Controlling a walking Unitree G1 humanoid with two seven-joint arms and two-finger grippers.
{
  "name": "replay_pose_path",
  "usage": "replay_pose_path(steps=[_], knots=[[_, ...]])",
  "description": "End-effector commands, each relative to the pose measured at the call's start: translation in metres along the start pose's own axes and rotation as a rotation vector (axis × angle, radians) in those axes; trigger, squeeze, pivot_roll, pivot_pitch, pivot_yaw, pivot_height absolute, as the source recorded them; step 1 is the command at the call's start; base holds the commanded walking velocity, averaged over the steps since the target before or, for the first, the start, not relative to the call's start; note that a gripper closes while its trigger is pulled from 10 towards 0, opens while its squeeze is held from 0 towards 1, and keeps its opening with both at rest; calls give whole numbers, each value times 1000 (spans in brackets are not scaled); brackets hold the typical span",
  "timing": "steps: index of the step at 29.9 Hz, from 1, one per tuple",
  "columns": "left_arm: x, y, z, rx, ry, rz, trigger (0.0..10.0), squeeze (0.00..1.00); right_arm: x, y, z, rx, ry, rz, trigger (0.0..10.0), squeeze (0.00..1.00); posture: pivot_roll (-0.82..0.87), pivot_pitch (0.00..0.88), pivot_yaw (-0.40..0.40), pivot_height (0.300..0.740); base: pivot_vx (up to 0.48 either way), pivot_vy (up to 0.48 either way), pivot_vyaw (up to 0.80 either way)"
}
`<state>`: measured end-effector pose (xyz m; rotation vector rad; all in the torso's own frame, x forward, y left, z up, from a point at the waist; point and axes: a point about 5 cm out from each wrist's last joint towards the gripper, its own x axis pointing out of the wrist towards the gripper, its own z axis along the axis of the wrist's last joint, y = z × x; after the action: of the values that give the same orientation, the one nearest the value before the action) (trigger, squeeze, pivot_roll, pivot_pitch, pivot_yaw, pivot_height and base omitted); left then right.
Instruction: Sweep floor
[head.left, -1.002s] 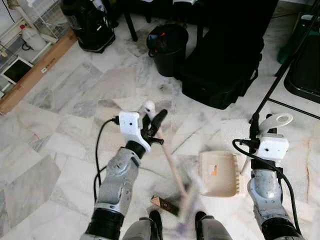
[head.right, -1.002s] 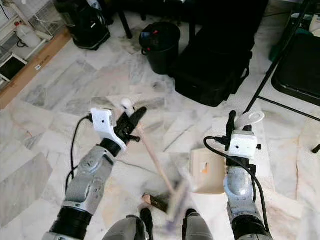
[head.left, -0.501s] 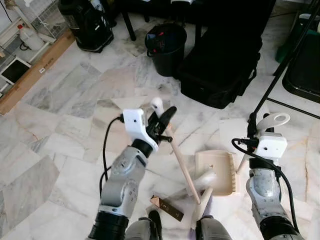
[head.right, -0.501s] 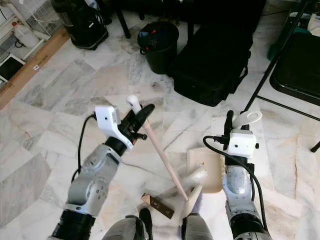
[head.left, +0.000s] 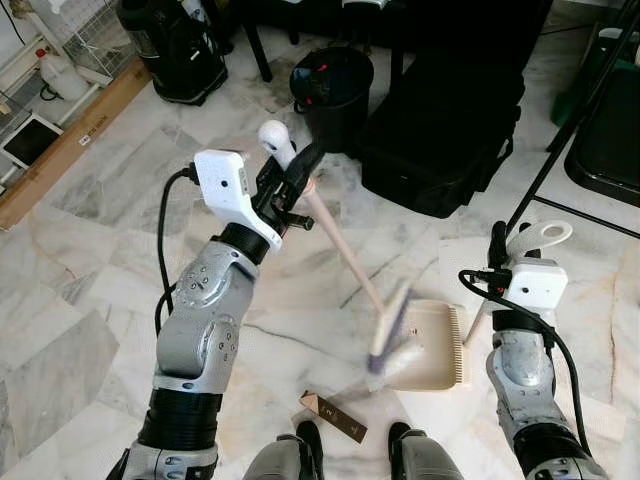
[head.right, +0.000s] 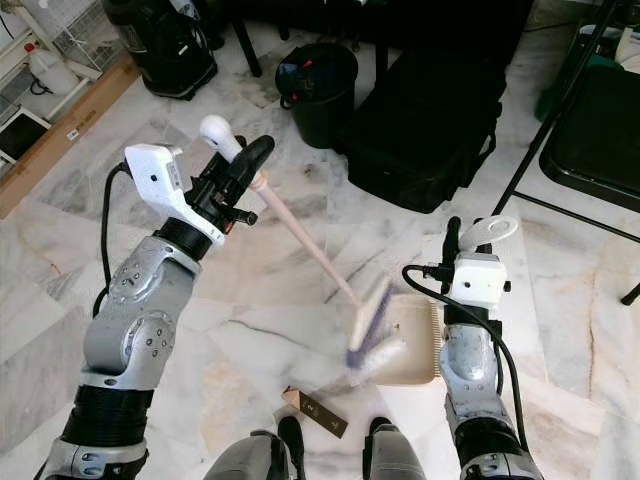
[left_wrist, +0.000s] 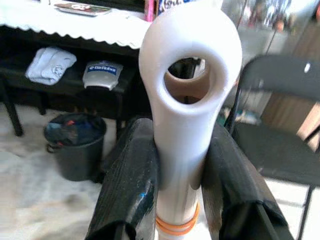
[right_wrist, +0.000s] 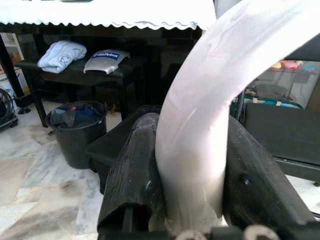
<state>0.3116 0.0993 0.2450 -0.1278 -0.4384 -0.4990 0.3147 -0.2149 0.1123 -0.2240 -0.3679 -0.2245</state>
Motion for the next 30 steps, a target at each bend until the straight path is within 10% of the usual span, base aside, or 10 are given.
replay_pose_path(steps=[1, 10, 30], knots=[[-3, 0, -5, 137, 44, -46, 10000, 0, -22, 12, -23, 22, 141, 43, 10000, 0, 100, 306, 204, 740, 0, 0, 0], [-12, -3, -28, 191, 144, -122, 10000, 0, -20, 11, -24, 16, 144, 37, 10000, 0, 100, 304, 207, 740, 0, 0, 0], [-24, -26, -63, -58, 233, -34, 10000, 0, -17, 17, -17, 41, 107, 58, 10000, 0, 90, 284, 200, 740, 0, 0, 0]])
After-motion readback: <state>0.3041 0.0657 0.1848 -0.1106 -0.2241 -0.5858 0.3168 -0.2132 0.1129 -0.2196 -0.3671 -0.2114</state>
